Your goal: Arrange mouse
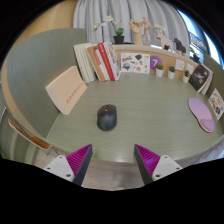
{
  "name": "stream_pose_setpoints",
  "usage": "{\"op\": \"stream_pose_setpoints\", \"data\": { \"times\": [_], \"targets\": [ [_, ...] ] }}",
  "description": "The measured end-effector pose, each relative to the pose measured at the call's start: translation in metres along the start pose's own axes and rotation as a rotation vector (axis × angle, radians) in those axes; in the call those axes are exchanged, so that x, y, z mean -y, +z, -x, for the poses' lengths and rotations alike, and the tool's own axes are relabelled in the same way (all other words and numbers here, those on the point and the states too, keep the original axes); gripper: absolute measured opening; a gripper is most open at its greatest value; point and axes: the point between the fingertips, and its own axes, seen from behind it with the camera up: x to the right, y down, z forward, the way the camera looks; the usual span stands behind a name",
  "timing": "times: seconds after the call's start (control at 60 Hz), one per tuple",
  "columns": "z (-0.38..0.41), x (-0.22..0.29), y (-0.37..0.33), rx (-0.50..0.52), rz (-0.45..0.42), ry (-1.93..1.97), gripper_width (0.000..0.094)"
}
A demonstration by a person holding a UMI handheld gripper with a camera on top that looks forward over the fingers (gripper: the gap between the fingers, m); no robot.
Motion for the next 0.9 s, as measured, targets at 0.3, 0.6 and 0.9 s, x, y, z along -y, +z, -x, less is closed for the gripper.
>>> {"op": "stream_pose_setpoints", "data": {
  "times": [0.3, 0.6, 0.9],
  "targets": [
    [0.018, 0.043, 0.091, -0.051, 0.024, -0.002, 0.0827],
    [0.015, 0.075, 0.126, -0.110, 0.030, 0.000, 0.0594],
    [0.013, 0.078, 0.127, -0.139, 0.022, 0.044, 0.0433]
  ]
}}
